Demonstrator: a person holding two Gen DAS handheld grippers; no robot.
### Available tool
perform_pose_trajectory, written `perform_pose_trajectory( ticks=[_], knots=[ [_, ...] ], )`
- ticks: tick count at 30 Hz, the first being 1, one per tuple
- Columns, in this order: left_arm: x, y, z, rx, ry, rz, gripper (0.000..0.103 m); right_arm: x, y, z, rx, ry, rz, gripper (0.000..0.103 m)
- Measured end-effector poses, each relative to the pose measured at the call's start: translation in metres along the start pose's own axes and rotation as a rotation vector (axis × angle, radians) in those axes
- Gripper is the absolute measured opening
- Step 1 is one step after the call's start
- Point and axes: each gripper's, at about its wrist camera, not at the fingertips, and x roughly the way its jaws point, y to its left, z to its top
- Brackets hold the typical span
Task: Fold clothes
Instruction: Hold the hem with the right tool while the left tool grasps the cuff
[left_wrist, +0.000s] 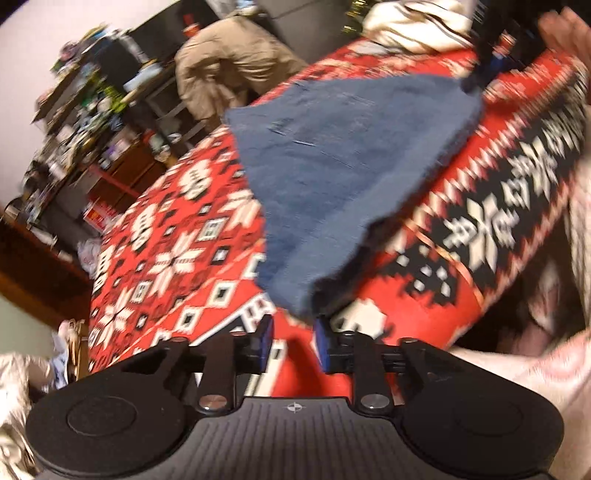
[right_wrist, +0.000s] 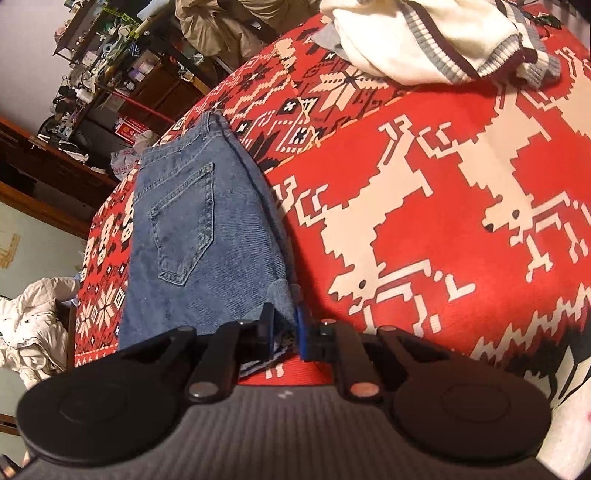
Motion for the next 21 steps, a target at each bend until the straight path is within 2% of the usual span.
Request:
perform_pose_trajectory(
  ticks=[6,13,18,21],
  knots=[
    [0.010,0.009,0.011,-0.104,0.009,0.017,0.038,0.001,0.001,-0.004,-0.005,-0.011,0.006,0.013],
    [0.005,0.032,0.018,-0.268,-0.002,-0.104,0.038,0.000,-0.001,-0.005,-0.003,-0.013,0.015,0.013],
    [0.021,0.030,0.019,-0.311,0.043,-0.080,0.037,0.002,-0.002,-0.004,-0.001,-0.010,0.014,0.013],
    [0.020,0.019,0.021,-0.280,0.025,-0.033,0.037,0.002,-0.003,-0.005,-0.001,-0.012,0.016,0.013]
  ],
)
